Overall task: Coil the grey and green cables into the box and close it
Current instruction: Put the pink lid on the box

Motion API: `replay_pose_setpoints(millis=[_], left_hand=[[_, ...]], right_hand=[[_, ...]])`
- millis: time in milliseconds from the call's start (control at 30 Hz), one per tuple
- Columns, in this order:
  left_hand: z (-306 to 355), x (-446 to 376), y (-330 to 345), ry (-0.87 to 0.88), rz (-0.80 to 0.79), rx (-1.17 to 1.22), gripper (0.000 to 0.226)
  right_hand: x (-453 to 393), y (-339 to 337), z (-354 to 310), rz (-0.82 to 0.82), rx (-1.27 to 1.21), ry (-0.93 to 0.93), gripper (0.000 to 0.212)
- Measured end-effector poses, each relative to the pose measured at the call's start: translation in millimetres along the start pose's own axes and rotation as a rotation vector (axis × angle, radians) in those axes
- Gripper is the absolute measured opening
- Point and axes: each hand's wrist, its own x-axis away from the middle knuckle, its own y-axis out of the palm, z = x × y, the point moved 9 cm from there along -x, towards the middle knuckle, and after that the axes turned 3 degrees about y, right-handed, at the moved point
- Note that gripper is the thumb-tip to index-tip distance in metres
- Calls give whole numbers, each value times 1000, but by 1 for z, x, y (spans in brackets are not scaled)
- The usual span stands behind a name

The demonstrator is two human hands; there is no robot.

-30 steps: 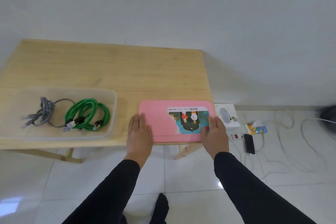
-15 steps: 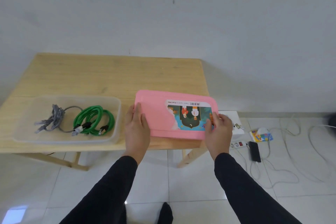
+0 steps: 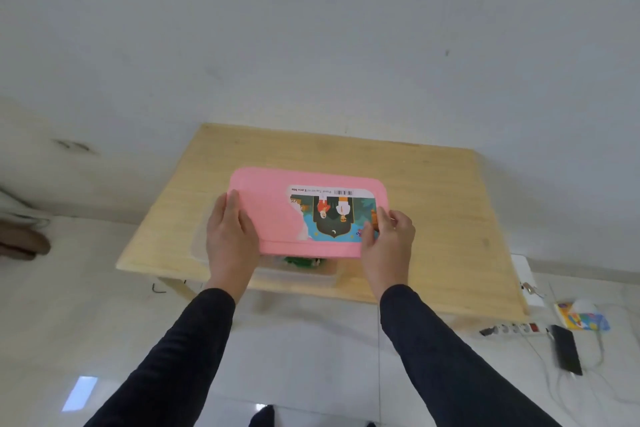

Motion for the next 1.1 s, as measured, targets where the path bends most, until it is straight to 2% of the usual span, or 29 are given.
replay_pose_setpoints(millis=[167,333,767,1100], left_hand=[[-60,-19,-17,-1,-85,-8,41],[-98,-21,-13,-45,-181,8,43],[-100,-31,-4,68,-253,49,44],[-103,-34,3,61,-222,98,41]], right_hand=[[30,54,-23,-9,31,68,36],[49,73,-33,70,118,68,32],[49,69,-31,188,167,104,30],[54,70,-20,116,162,140,32]])
